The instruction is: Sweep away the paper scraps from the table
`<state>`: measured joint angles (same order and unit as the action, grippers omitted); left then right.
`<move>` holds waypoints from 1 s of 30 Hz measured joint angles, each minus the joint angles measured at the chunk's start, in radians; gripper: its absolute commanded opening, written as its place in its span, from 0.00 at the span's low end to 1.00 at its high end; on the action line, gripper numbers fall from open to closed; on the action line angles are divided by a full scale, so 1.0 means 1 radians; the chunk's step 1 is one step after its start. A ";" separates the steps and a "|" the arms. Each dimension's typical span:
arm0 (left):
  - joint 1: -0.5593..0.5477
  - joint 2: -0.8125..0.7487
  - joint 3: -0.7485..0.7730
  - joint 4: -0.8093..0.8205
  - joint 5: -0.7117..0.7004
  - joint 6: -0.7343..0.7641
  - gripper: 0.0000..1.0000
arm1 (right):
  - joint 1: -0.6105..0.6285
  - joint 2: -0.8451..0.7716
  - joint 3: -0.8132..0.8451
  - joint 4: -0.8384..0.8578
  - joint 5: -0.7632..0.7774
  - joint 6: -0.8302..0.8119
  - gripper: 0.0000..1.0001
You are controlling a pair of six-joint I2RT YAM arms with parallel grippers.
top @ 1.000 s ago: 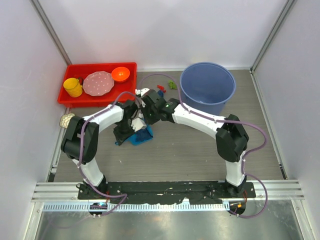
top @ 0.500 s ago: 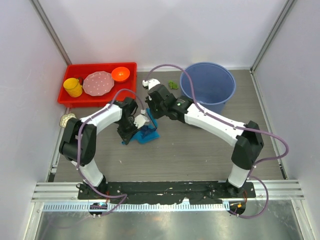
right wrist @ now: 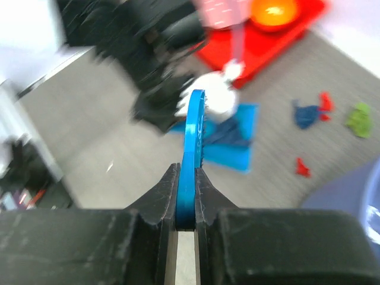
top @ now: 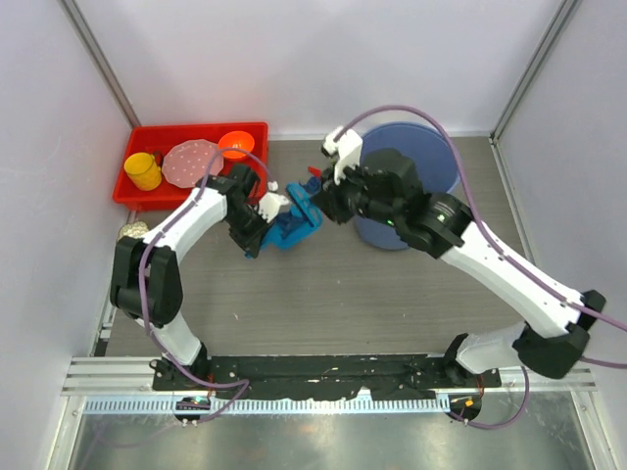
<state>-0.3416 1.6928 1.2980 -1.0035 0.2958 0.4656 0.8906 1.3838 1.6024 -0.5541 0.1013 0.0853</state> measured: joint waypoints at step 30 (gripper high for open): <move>-0.158 0.284 1.136 -0.319 -0.152 -0.137 0.00 | 0.024 -0.098 -0.669 0.089 -0.435 -0.083 0.01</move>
<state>-0.4992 1.9766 2.4340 -1.3228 0.1440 0.3286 0.9142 1.2858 0.9337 -0.4656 -0.3336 0.0021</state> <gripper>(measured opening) 0.109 0.155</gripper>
